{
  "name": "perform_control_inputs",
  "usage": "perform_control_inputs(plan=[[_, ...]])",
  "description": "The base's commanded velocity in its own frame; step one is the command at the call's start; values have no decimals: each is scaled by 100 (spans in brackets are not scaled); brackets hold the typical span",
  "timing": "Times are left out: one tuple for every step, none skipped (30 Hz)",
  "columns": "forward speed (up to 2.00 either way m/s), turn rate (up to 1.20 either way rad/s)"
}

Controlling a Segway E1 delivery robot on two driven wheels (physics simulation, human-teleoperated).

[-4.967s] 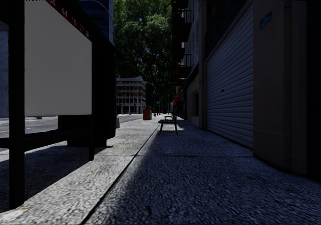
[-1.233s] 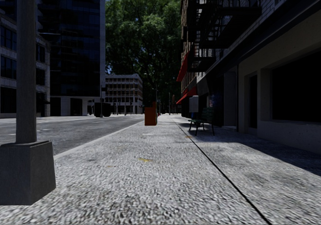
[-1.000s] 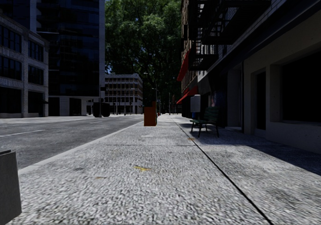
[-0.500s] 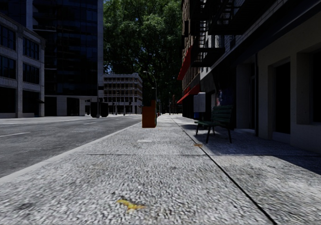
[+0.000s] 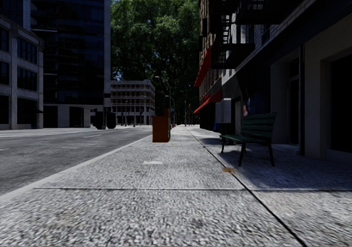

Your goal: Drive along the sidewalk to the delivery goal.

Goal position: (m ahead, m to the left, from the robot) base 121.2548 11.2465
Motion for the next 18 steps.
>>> perform_control_inputs(plan=[[200, 0], [200, 0], [200, 0], [200, -2], [200, -51], [200, -97], [200, -113], [200, -113], [200, 0], [200, 0], [200, 0], [200, 0], [200, 0], [200, 0], [200, 0], [200, 0], [200, 0], [200, 0]])
